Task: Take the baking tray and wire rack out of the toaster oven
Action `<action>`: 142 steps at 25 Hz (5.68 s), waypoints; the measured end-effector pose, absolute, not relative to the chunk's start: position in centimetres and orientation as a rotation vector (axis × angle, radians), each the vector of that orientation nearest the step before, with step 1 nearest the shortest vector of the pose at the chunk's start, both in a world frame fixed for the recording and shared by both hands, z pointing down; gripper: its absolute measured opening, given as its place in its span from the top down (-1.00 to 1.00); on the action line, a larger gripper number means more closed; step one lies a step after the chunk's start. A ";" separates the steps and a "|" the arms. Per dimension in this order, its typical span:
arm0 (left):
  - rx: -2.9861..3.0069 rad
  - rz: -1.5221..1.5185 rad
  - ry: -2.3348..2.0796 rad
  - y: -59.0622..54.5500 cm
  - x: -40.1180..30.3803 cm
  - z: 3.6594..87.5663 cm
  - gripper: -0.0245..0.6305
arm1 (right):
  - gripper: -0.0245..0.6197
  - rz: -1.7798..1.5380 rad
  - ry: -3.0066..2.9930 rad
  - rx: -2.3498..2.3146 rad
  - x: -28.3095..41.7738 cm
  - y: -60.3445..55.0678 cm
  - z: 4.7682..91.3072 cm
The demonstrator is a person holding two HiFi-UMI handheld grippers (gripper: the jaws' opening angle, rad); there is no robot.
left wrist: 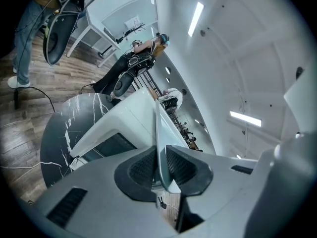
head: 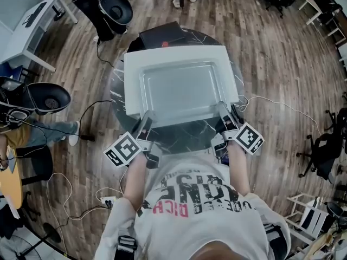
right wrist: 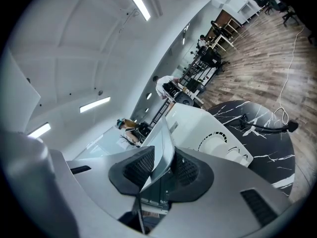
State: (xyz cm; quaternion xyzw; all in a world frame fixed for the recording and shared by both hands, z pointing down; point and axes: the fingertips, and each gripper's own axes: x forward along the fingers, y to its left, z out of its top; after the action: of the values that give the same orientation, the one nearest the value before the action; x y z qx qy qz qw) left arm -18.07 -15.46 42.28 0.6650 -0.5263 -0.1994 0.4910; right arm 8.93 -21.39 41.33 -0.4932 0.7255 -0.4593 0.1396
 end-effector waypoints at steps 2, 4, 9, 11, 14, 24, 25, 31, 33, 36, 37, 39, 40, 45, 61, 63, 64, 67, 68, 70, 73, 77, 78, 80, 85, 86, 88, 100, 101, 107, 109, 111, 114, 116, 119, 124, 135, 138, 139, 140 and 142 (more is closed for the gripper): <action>1.618 -0.488 -1.276 -15.5 -18.0 42.3 0.76 | 0.64 -1.344 2.081 -1.441 9.1 -21.3 41.6; 1.628 -0.491 -1.274 -15.5 -17.9 42.2 0.73 | 0.63 -1.336 2.095 -1.426 9.1 -21.4 41.5; 1.664 -0.529 -1.237 -15.4 -17.4 41.4 0.54 | 0.54 -1.271 2.192 -1.326 8.2 -21.6 40.3; 1.674 -0.544 -1.234 -15.4 -17.4 40.9 0.45 | 0.42 -1.264 2.192 -1.320 8.2 -21.5 40.0; 1.687 -0.551 -1.235 -15.2 -17.5 40.4 0.39 | 0.36 -1.251 2.169 -1.331 8.8 -21.3 39.7; 1.663 -0.578 -1.284 -12.9 -18.1 40.3 0.36 | 0.35 -1.257 2.089 -1.362 12.2 -19.2 40.0; 1.657 -0.582 -1.293 -12.5 -18.2 40.4 0.36 | 0.35 -1.257 2.087 -1.360 12.4 -18.9 40.1; 1.624 -0.580 -1.330 -10.2 -18.4 41.2 0.36 | 0.35 -1.303 2.051 -1.385 13.7 -17.0 41.3; 1.612 -0.574 -1.334 -9.2 -18.0 41.6 0.35 | 0.35 -1.319 2.047 -1.358 13.8 -16.2 41.5; 1.605 -0.559 -1.329 -7.9 -16.9 41.9 0.36 | 0.35 -1.352 2.045 -1.376 14.6 -14.6 42.4; 1.606 -0.554 -1.325 -7.5 -16.5 42.0 0.35 | 0.35 -1.357 2.051 -1.386 14.9 -14.1 42.6; 1.605 -0.547 -1.317 -6.7 -15.4 42.2 0.36 | 0.35 -1.372 2.056 -1.399 15.5 -13.1 43.1; 1.604 -0.543 -1.313 -6.3 -14.9 42.2 0.36 | 0.35 -1.378 2.056 -1.393 15.7 -12.6 43.2; 1.601 -0.531 -1.309 -4.0 -12.1 42.5 0.36 | 0.35 -1.364 2.080 -1.328 16.7 -10.2 42.8; 1.536 -0.737 -1.367 -2.3 -10.0 46.1 0.36 | 0.41 -1.358 2.194 -1.092 13.2 -8.1 45.8; 1.531 -0.741 -1.370 -3.5 -10.2 47.3 0.36 | 0.41 -1.372 2.194 -1.076 12.3 -8.7 46.9; 1.529 -0.733 -1.377 -4.2 -10.4 48.0 0.36 | 0.41 -1.376 2.196 -1.074 11.9 -9.1 47.5; 1.527 -0.731 -1.378 -7.1 -11.2 50.2 0.36 | 0.41 -1.386 2.193 -1.081 10.8 -10.4 48.9; 1.505 -0.720 -1.387 -8.1 -11.6 51.3 0.36 | 0.41 -1.391 2.186 -1.081 10.5 -10.9 49.2; 1.452 -0.697 -1.407 -10.0 -12.7 53.4 0.36 | 0.41 -1.401 2.176 -1.085 9.6 -11.7 49.8; 1.398 -0.700 -1.414 -13.3 -14.1 56.1 0.36 | 0.42 -1.419 2.171 -1.107 8.5 -13.0 50.9; 1.342 -0.719 -1.405 -17.2 -15.6 58.8 0.32 | 0.42 -1.435 2.158 -1.139 7.5 -14.2 51.9; 1.331 -0.729 -1.396 -18.0 -15.8 59.2 0.32 | 0.42 -1.441 2.152 -1.147 7.4 -14.4 52.1; 1.317 -0.745 -1.384 -19.5 -16.1 59.7 0.31 | 0.42 -1.449 2.147 -1.162 7.3 -14.8 52.7; 1.313 -0.735 -1.389 -22.1 -16.4 60.4 0.46 | 0.42 -1.475 2.123 -1.188 6.7 -15.9 54.0; 1.321 -0.737 -1.384 -22.3 -16.4 60.4 0.58 | 0.42 -1.479 2.118 -1.193 6.5 -16.0 54.2; 1.340 -0.746 -1.369 -22.5 -16.2 60.1 0.78 | 0.41 -1.479 2.116 -1.204 6.2 -16.3 54.6; 1.352 -0.804 -1.245 -16.7 -14.5 59.6 0.86 | 0.33 -1.511 2.058 -1.296 6.0 -18.4 57.5; 1.353 -0.819 -1.227 -16.3 -14.3 59.4 0.87 | 0.33 -1.513 2.054 -1.300 5.9 -18.5 57.7; 1.350 -0.807 -1.221 -14.3 -13.8 59.4 0.87 | 0.38 -1.525 2.087 -1.345 5.0 -18.7 59.0; 1.357 -0.809 -1.218 -14.2 -13.7 59.3 0.87 | 0.66 -1.506 2.137 -1.392 4.8 -18.5 59.3; 1.361 -0.802 -1.223 -14.0 -13.7 59.4 0.87 | 0.71 -1.498 2.148 -1.398 4.7 -18.3 59.3; 1.367 -0.753 -1.257 -13.6 -13.9 59.7 0.85 | 0.72 -1.496 2.154 -1.386 4.7 -18.0 59.3; 1.375 -0.734 -1.262 -13.3 -13.8 59.7 0.85 | 0.72 -1.498 2.166 -1.384 4.8 -17.8 59.3; 1.387 -0.710 -1.260 -12.5 -13.6 59.6 0.84 | 0.72 -1.496 2.183 -1.384 4.9 -16.9 59.2; 1.400 -0.685 -1.257 -11.1 -13.3 59.2 0.84 | 0.72 -1.508 2.192 -1.366 5.0 -15.6 58.9; 1.396 -0.696 -1.250 -8.1 -12.3 58.2 0.84 | 0.72 -1.537 2.194 -1.324 5.7 -12.8 58.0; 1.400 -0.693 -1.254 -7.6 -12.0 57.9 0.85 | 0.73 -1.545 2.191 -1.311 6.1 -12.4 57.7; 1.401 -0.690 -1.256 -7.4 -12.0 57.9 0.85 | 0.73 -1.548 2.190 -1.306 6.1 -12.2 57.6; 1.401 -0.692 -1.257 -7.3 -12.0 57.8 0.85 | 0.73 -1.551 2.189 -1.301 6.1 -12.1 57.6; 1.404 -0.701 -1.253 -6.9 -12.0 57.6 0.85 | 0.73 -1.557 2.183 -1.289 6.2 -11.8 57.4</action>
State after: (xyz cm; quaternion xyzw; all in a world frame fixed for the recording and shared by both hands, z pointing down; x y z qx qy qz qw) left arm -11.95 -6.93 57.60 0.5899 -0.5266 -0.2944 0.5367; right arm 6.19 -11.79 57.40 -0.4319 0.7312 -0.5214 0.0832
